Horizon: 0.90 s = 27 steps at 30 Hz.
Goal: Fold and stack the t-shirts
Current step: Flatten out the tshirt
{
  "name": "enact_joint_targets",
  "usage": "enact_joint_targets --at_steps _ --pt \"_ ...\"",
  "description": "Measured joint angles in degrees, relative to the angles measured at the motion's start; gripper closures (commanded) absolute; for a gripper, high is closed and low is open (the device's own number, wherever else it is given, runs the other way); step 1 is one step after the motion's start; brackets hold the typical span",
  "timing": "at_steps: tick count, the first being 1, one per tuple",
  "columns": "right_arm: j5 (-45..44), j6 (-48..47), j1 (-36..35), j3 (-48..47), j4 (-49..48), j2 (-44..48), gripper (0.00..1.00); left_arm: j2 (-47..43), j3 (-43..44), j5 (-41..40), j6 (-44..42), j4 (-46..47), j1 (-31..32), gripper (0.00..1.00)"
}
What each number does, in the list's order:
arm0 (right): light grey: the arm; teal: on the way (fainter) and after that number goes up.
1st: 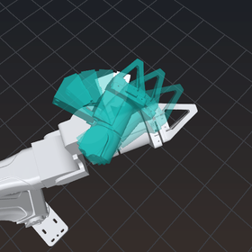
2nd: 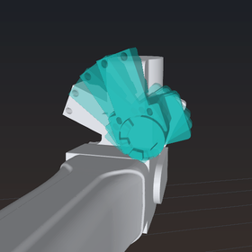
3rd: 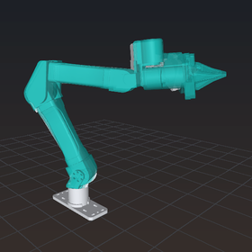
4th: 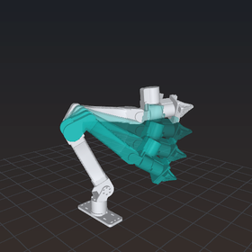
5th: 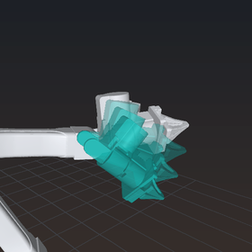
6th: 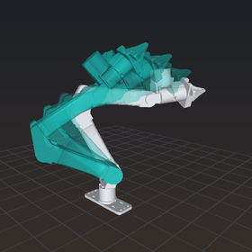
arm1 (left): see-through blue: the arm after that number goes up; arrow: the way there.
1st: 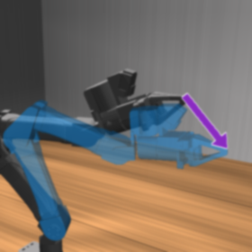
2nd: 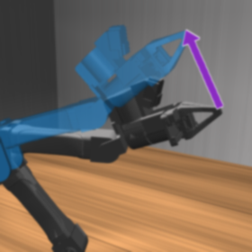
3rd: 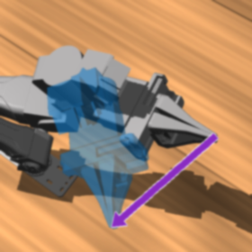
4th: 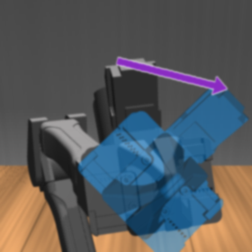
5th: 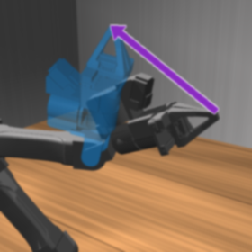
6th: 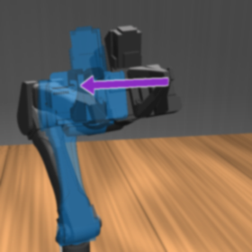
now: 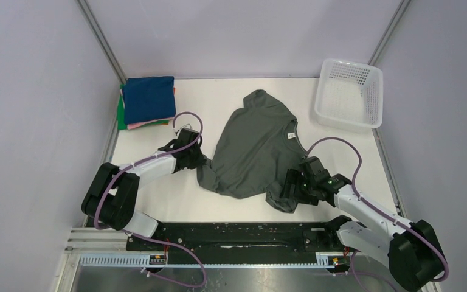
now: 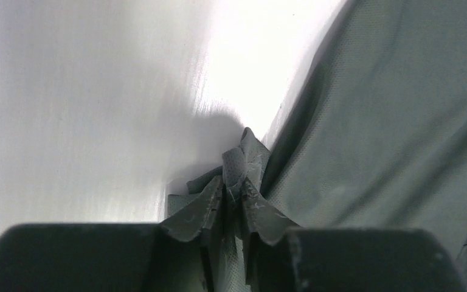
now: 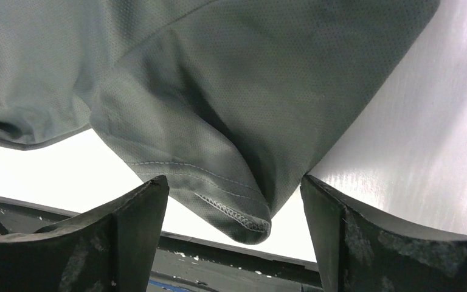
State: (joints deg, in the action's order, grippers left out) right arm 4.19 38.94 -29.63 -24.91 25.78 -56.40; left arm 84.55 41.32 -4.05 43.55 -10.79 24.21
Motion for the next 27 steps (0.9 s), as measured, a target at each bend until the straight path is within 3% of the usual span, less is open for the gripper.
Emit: enact_joint_targets --at_steps 3,9,14,17,20,24,27 --pt "-0.02 0.02 -0.17 0.57 1.16 1.6 0.13 -0.17 0.0 -0.33 0.0 -0.09 0.0 1.0" --pt "-0.02 0.66 -0.7 1.36 3.23 3.87 0.18 -3.5 -0.66 -0.52 0.02 -0.48 0.0 1.0" --pt "-0.02 1.77 -1.57 1.62 2.05 2.47 0.37 -9.9 -3.61 -0.55 0.48 -2.21 0.0 1.0" --pt "-0.15 2.73 -2.99 1.51 -0.22 -0.22 0.66 -14.25 -4.92 -0.55 0.9 -3.72 0.0 1.0" --pt "-0.7 3.69 -3.61 0.9 -1.68 -3.1 0.84 -19.45 -5.97 -0.52 1.14 -4.42 0.02 0.99" --pt "-4.44 4.92 -4.07 0.87 -1.84 -2.84 0.98 -25.92 -6.58 -0.94 1.36 -6.21 0.11 1.0" --pt "-9.66 5.11 -4.09 0.57 1.4 0.79 1.0 -31.04 -6.54 -1.92 1.33 -8.28 0.31 1.0"
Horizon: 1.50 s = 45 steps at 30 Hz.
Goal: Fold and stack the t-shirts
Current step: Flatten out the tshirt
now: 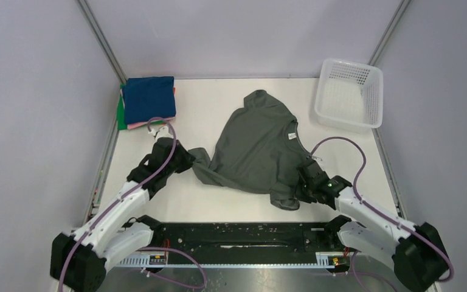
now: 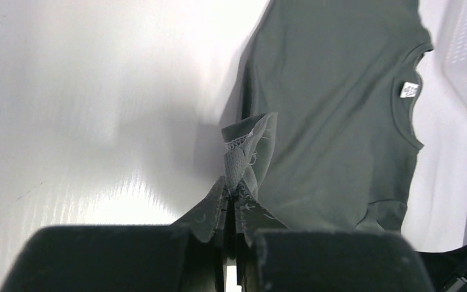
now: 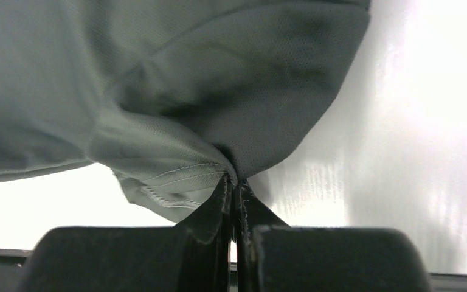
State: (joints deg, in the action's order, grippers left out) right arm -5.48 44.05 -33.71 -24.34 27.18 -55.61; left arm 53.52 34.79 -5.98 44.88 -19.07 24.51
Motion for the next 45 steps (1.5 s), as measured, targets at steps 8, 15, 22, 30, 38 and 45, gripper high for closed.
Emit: enact_joint_targets --at_steps 8,15,22,30,38,45 --pt "-15.32 -3.52 -0.04 -18.97 12.07 12.59 1.0 -10.56 10.69 -2.82 -1.38 -8.37 1.07 1.0" --pt "-22.05 -11.19 -0.04 -45.11 15.19 15.76 1.0 -14.91 29.24 -3.72 -3.32 -8.83 1.49 1.0" --pt "-16.04 -18.05 -0.13 -68.28 17.33 14.14 1.0 -18.43 42.84 -2.93 -6.23 -10.54 1.73 1.0" --pt "-0.09 -22.08 -0.37 -84.19 21.0 13.0 1.0 -22.64 52.02 1.77 -8.9 -11.32 1.73 1.0" --pt "6.25 -24.02 -0.37 -85.37 22.36 13.49 1.0 -23.45 54.01 5.14 -9.31 -11.26 0.42 1.0" --pt "-0.76 -24.79 -0.37 -72.41 19.06 15.69 1.0 -23.5 43.98 0.42 -9.05 -10.86 0.15 1.0"
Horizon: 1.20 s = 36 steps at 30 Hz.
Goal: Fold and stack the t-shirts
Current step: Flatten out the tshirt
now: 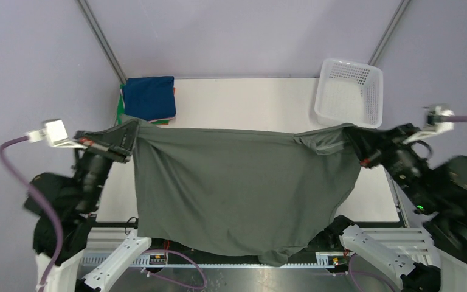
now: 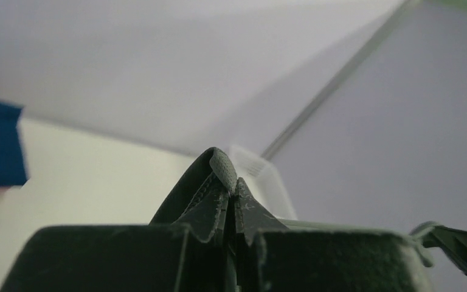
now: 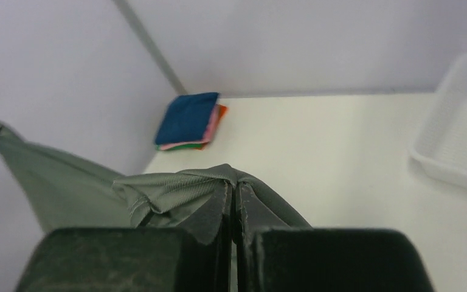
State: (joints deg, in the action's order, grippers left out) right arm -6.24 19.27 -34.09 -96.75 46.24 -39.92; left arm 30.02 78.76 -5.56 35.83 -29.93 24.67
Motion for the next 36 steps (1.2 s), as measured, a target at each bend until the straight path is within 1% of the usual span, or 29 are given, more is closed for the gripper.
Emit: enact_joint_targets --at_steps 4,7,12,16,21,26,28,30,32,33,34,35,36 --pt "-8.52 0.04 0.0 11.67 -5.05 -0.24 1.0 1.03 -9.57 -7.04 0.68 0.11 0.0 1.0" --pt "-14.49 -0.11 0.0 18.51 -8.0 -2.58 1.0 3.87 -15.8 -13.29 0.96 0.46 0.0 1.0" --pt "-22.05 -0.24 0.0 27.34 -15.61 -7.65 1.0 12.9 -20.74 -21.18 1.77 1.42 -0.02 1.0" --pt "-25.46 -0.26 0.13 33.09 -20.26 -12.39 1.0 21.57 -23.87 -23.67 2.16 4.42 -0.61 1.0" --pt "-26.01 -0.15 2.6 34.47 -24.94 -18.23 1.0 31.52 -24.04 -23.61 2.21 7.89 -2.93 1.0" --pt "-21.0 1.36 8.46 34.91 -30.62 -23.78 1.0 41.55 -21.53 -22.36 2.43 11.56 -6.64 1.0" --pt "-18.84 1.86 10.6 34.91 -32.65 -27.06 1.0 46.25 -19.17 -21.4 2.49 12.68 -7.87 0.98" --pt "-17.38 2.12 12.02 34.86 -34.34 -30.86 1.0 52.35 -15.47 -20.28 2.45 13.6 -9.11 0.93" --pt "-16.5 2.16 12.92 34.27 -35.19 -35.32 1.0 58.16 -11.5 -19.76 2.08 14.6 -9.88 0.84" --pt "-16.39 2.19 13.31 33.59 -35.41 -37.83 1.0 61.35 -9.16 -19.67 1.73 15.08 -10.14 0.75" --pt "-16.24 2.19 13.7 32.72 -35.43 -40.17 0.99 64.19 -7.02 -19.54 1.31 15.41 -10.32 0.63" --pt "-16.06 2.21 14.25 31.21 -35.43 -43.06 0.97 67.71 -3.8 -19.43 1.01 15.28 -10.51 0.37" --pt "-15.89 2.25 14.84 29.38 -35.6 -46.16 0.91 70.77 -0.96 -19.32 0.46 15.41 -10.71 0.06"
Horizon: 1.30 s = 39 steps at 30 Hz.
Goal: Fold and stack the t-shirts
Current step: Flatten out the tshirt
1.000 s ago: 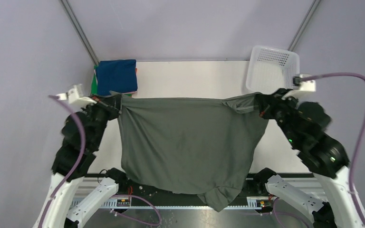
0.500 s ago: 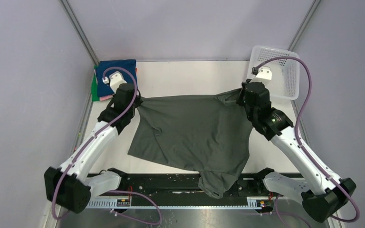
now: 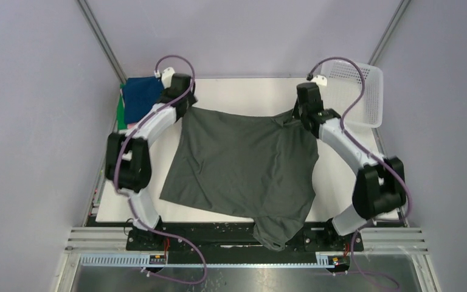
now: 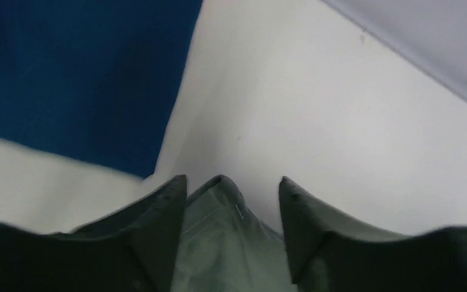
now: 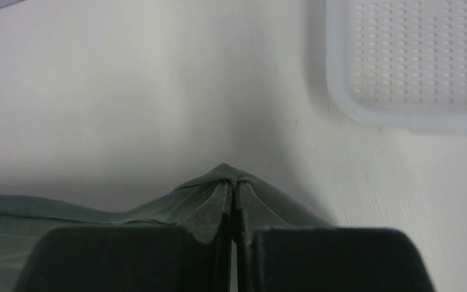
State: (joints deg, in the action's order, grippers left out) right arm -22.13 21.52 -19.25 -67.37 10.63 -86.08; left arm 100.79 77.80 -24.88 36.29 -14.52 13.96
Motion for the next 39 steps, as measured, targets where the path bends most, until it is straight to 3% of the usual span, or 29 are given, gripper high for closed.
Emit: enact_joint_targets --at_steps 1,2,6,9,13,21,29,34,39 --pt "0.15 0.02 0.7 -2.34 -0.24 -3.41 0.78 4.02 4.2 0.07 -0.26 -0.52 -0.24 0.01" --pt "0.2 0.07 1.27 -4.63 -0.68 -6.56 0.54 7.26 7.74 0.24 -0.68 -1.07 -0.48 0.01" --pt "1.05 -0.81 3.15 -20.2 1.27 -20.87 0.03 17.51 21.49 2.89 0.11 -6.36 -2.32 0.01" --pt "2.38 -1.4 3.56 -24.92 1.86 -24.44 0.0 17.11 21.24 4.98 0.2 -7.61 -3.34 0.01" --pt "3.91 -1.36 3.56 -25.18 4.37 -23.76 0.0 11.43 13.46 8.72 0.79 -6.27 -3.78 0.01" --pt "11.17 2.14 3.56 -17.68 6.69 -20.15 0.0 -0.55 -4.35 18.4 3.23 -0.66 -1.86 0.01" --pt "18.84 6.56 3.56 -18.51 7.63 -27.52 0.01 -1.09 -15.56 24.83 4.94 1.33 -0.24 0.01" --pt "20.33 9.16 3.54 -23.78 9.33 -35.65 0.01 -1.09 -17.62 25.33 5.7 1.68 -0.42 0.01" --pt "20.98 11.39 3.56 -40.09 13.62 -47.06 0.0 -1.92 -20.55 24.15 6.03 1.7 -0.63 0.01"
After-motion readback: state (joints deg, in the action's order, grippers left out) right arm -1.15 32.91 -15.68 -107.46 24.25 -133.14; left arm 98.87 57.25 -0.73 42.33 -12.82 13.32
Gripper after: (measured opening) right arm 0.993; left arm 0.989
